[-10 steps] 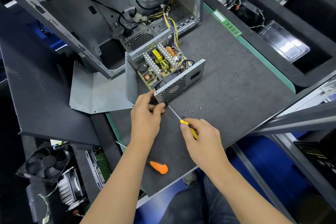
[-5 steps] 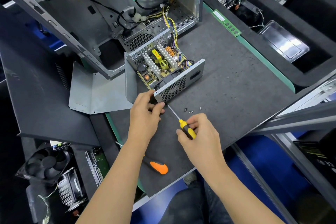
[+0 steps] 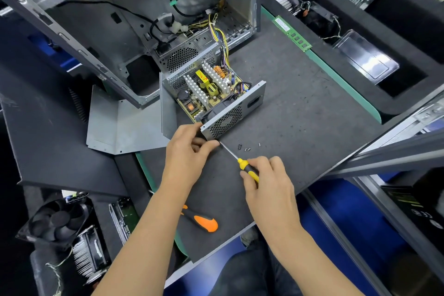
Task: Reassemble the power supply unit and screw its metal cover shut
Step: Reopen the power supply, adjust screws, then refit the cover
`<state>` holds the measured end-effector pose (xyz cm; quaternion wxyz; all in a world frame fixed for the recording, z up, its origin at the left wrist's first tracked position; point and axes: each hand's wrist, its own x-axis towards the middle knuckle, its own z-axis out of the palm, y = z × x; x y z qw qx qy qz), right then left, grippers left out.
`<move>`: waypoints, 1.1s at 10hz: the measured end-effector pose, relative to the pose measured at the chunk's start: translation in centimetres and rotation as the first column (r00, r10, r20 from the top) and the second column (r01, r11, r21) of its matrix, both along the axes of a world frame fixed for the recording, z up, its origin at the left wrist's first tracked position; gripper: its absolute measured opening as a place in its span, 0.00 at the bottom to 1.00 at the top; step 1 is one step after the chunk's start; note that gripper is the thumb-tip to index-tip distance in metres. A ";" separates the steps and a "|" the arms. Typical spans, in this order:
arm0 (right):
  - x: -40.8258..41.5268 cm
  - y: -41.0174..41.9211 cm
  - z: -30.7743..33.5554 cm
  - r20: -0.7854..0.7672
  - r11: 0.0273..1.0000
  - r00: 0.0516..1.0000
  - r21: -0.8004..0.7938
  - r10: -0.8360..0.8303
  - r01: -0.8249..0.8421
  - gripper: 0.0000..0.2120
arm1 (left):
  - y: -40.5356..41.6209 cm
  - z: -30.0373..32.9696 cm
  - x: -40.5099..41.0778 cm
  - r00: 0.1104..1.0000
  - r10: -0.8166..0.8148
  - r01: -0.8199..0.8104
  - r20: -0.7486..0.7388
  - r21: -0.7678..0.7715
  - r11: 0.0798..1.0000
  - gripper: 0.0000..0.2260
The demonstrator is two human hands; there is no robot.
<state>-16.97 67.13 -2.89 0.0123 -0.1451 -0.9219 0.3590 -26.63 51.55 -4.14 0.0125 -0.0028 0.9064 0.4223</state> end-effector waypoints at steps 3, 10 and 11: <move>-1.1 -0.3 -0.2 0.304 0.894 0.953 -0.425 -0.006 0.142 0.13 | 0.6 1.4 -0.4 0.989 0.020 -0.021 -0.149 -0.003 1.000 0.15; 0.1 0.9 0.2 -0.217 0.977 0.969 0.198 0.120 -0.077 0.08 | 1.8 3.0 -1.1 0.990 0.029 -0.009 -0.140 0.137 0.990 0.03; -2.2 2.1 1.1 0.116 0.974 0.993 -0.227 0.039 -0.012 0.21 | 1.7 3.1 -0.6 0.992 0.009 0.004 -0.126 0.110 0.994 0.05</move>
